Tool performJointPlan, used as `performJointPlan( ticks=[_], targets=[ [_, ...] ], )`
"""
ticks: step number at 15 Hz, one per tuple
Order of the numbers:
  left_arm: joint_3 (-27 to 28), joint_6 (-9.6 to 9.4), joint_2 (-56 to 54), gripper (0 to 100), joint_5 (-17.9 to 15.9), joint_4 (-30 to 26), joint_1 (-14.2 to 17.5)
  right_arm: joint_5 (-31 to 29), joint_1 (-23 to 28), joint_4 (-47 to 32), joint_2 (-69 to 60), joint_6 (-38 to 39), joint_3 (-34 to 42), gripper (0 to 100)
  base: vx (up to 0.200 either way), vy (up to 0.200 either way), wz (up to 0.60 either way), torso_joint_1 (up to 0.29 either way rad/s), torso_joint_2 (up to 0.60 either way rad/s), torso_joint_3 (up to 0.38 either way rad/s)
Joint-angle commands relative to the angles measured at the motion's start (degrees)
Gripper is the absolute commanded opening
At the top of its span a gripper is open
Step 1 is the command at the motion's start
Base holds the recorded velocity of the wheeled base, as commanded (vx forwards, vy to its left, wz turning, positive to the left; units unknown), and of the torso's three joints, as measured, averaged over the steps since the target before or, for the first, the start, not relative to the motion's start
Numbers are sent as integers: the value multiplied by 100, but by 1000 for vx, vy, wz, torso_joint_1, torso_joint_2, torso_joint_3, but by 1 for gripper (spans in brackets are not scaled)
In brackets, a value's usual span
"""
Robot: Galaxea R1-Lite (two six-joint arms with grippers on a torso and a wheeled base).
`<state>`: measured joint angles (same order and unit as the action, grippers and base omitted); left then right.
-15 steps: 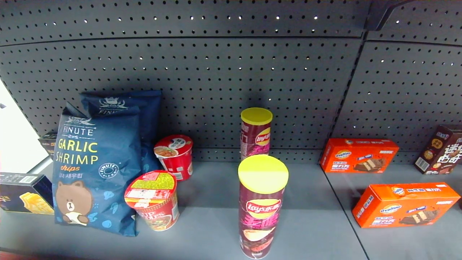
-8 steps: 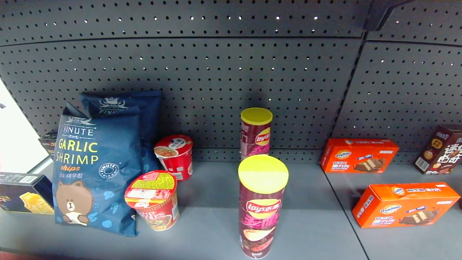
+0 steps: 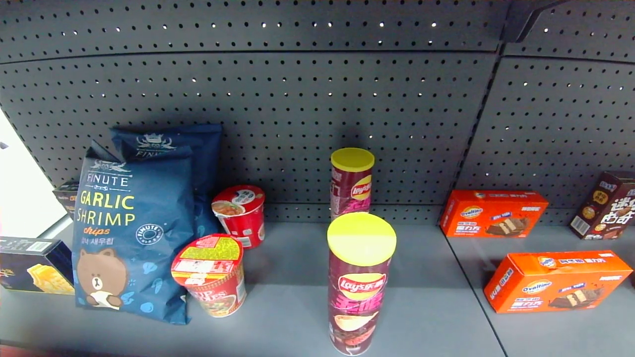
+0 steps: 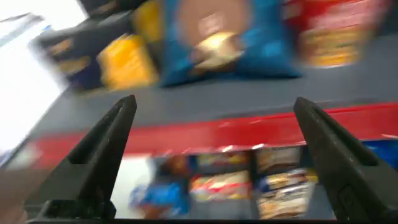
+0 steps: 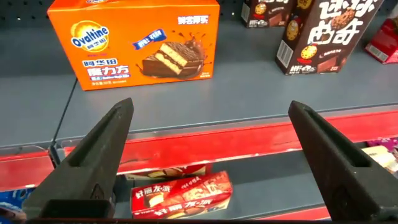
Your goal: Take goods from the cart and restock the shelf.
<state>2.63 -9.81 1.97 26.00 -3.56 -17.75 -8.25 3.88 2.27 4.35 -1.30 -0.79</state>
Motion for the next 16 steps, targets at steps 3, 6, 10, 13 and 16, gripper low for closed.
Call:
performJointPlan(
  ticks=[3,6,10,13,16],
  targets=[
    [501,41,57,100,1988,-910,105,-1,-1,2,31,-10,0,100,0,0,0,0,0,0],
    [616,32,681,100,1285,-312,-405,157,-1,2,31,-28,0,100,0,0,0,0,0,0],
    [290,-82,339,100,89,-4,-1398,245,-1,-7,31,-151,-9,100,0,0,0,0,0,0],
    [79,-495,321,100,-1168,13,-1459,245,-1,2,22,-160,0,100,0,0,0,0,0,0],
    [79,-372,532,100,-2134,-13,-1547,254,-1,2,31,-160,0,100,0,0,0,0,0,0]
  ],
)
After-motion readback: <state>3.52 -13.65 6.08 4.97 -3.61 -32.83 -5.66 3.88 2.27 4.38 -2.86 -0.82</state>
